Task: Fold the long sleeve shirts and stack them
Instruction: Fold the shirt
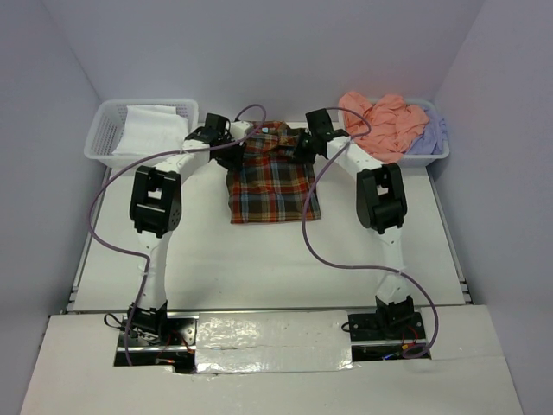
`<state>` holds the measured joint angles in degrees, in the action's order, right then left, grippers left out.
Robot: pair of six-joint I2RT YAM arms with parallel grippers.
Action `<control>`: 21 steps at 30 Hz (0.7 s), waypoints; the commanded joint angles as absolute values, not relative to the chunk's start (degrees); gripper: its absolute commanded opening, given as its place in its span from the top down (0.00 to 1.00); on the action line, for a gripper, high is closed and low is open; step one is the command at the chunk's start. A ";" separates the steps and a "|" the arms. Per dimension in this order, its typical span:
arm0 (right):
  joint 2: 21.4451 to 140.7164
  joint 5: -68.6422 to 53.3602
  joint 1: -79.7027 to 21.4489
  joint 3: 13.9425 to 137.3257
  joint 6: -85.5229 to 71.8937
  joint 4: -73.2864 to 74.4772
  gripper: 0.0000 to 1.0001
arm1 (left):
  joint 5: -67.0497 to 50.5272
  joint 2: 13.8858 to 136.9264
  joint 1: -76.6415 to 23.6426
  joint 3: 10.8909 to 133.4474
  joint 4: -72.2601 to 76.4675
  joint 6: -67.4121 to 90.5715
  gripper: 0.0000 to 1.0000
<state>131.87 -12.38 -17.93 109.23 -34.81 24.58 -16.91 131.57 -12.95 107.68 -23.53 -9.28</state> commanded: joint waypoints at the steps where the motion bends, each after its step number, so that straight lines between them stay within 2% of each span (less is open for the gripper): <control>1: 134.11 -9.67 -17.32 113.37 -38.31 22.14 1.00 | -15.56 132.28 -13.53 109.43 -20.30 -11.78 0.66; 5: 138.94 -7.30 -16.18 118.82 -39.46 25.74 1.00 | -15.38 132.45 -13.54 109.68 -20.21 -12.65 0.62; 8: 140.18 -5.54 -15.21 121.63 -40.60 26.02 1.00 | -14.86 132.80 -13.54 111.09 -21.27 -13.71 0.55; 14: 138.78 -3.25 -14.24 123.83 -38.68 26.54 0.98 | -12.14 133.24 -13.54 116.88 -23.46 -15.64 0.35; 15: 138.43 -3.43 -14.50 124.19 -37.98 26.89 0.97 | -11.69 133.24 -13.54 118.03 -23.90 -15.73 0.28; 16: 137.38 -3.60 -14.50 124.54 -37.19 27.24 0.94 | -11.25 133.24 -13.54 118.99 -24.25 -16.34 0.24; 17: 134.68 -3.60 -15.02 124.11 -34.05 27.51 0.85 | -10.29 132.72 -13.54 122.92 -25.65 -17.48 0.06; 18: 134.65 -3.60 -15.03 124.10 -32.80 27.51 0.85 | -10.02 132.37 -13.54 122.96 -25.66 -17.49 0.01; 19: 132.65 -3.08 -15.20 124.10 -31.30 28.12 0.77 | -10.02 132.02 -13.54 123.92 -25.84 -17.84 0.01; 21: 130.18 -1.50 -15.99 123.23 -28.84 30.58 0.69 | -10.46 129.83 -13.54 125.33 -26.02 -19.07 0.00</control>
